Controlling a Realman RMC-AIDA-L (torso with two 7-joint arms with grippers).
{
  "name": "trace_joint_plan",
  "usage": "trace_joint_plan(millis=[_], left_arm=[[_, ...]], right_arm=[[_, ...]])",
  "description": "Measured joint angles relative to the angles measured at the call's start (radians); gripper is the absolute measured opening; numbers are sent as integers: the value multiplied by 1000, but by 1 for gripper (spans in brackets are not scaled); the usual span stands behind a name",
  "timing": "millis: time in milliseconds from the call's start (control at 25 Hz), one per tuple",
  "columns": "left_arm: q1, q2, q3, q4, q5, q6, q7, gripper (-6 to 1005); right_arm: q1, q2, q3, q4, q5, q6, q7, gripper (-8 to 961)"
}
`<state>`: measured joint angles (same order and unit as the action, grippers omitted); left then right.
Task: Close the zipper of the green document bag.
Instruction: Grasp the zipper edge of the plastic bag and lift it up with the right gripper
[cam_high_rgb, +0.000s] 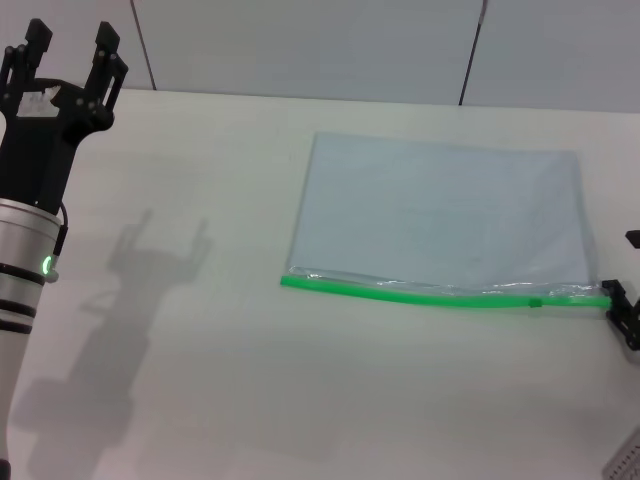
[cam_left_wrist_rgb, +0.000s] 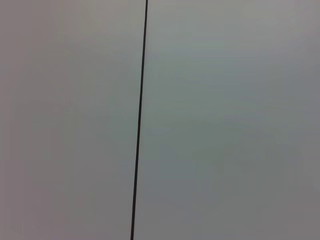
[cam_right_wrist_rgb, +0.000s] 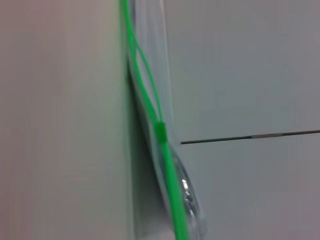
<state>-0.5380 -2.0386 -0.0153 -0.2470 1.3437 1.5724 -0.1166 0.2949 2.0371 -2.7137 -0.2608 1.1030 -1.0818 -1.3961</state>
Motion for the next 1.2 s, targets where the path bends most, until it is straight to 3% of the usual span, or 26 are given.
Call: trace_joint_plan(millis=[1040, 1200], left_arm=[[-7, -2, 0, -3, 0, 0, 0, 736], [-7, -2, 0, -3, 0, 0, 0, 736]], right_arm=[[62, 0, -100, -68, 0, 24, -14, 861], [72, 1, -101, -69, 0, 59, -14, 719]])
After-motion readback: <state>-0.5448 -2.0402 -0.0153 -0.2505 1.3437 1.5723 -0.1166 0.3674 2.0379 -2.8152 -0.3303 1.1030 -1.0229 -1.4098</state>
